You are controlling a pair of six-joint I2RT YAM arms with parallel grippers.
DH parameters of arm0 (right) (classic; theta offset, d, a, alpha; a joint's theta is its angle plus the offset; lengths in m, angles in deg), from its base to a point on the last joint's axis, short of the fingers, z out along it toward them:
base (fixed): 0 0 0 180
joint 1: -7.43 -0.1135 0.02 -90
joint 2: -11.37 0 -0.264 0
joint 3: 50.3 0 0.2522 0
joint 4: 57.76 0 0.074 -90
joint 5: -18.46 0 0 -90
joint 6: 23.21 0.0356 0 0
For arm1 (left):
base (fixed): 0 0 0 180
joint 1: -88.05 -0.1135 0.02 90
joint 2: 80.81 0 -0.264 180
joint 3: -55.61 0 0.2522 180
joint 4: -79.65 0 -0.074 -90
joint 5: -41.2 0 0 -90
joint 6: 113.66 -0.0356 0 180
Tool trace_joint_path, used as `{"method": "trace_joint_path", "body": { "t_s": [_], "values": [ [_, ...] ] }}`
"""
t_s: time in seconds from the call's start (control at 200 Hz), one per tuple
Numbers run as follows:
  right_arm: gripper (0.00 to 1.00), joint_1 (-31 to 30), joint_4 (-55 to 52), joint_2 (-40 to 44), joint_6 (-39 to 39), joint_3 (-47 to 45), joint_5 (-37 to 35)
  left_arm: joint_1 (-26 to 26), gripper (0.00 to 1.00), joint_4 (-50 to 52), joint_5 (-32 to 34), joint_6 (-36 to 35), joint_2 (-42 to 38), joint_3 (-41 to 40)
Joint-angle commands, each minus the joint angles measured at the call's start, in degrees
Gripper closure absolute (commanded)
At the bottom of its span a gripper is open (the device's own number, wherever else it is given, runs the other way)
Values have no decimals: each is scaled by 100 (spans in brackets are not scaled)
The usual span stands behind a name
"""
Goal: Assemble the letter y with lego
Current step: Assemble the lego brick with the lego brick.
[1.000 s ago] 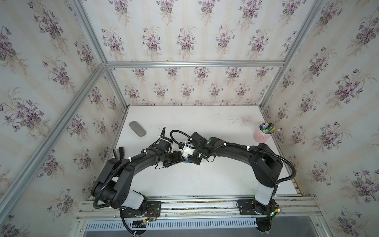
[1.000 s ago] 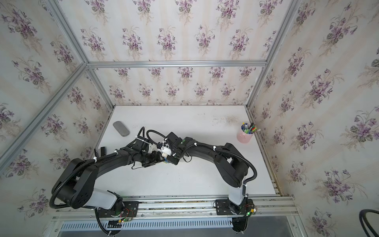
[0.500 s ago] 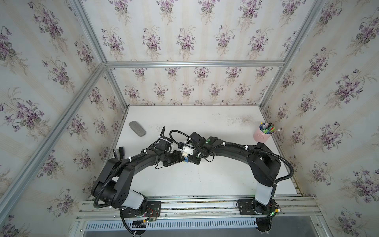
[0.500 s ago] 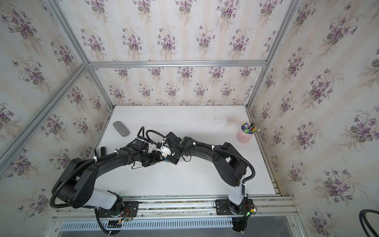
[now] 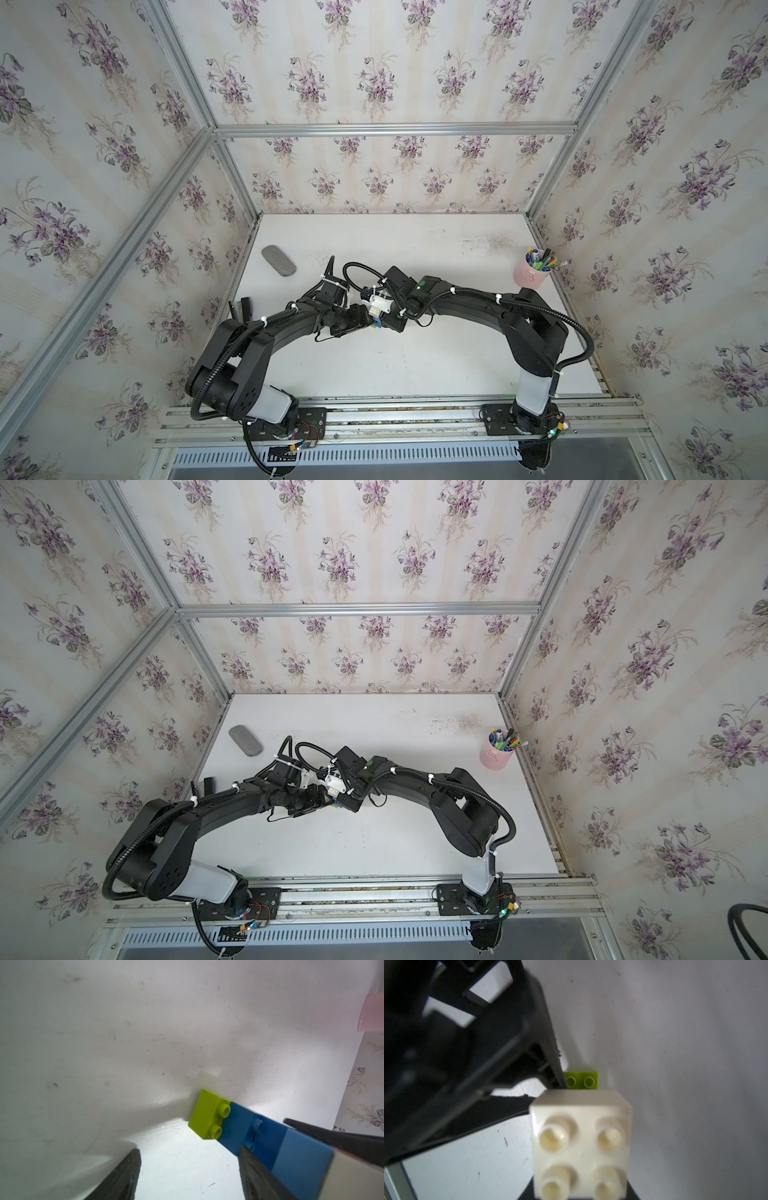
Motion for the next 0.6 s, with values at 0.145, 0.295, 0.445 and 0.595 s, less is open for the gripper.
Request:
{"method": "trace_joint_path", "body": {
  "t_s": [0.145, 0.295, 0.445, 0.595],
  "values": [
    [73, -32, -166, -146, 44, 176, -42, -4, 28, 656, 515, -74, 148, -26],
    [73, -51, -195, -192, 60, 213, -91, -11, 28, 674, 506, -77, 179, -29],
    [73, -92, -258, -252, 97, 316, -113, -11, 29, 678, 515, -70, 199, -27],
    [73, -121, -379, -347, 101, 468, -166, -24, 31, 687, 528, -68, 245, -27]
  ]
}}
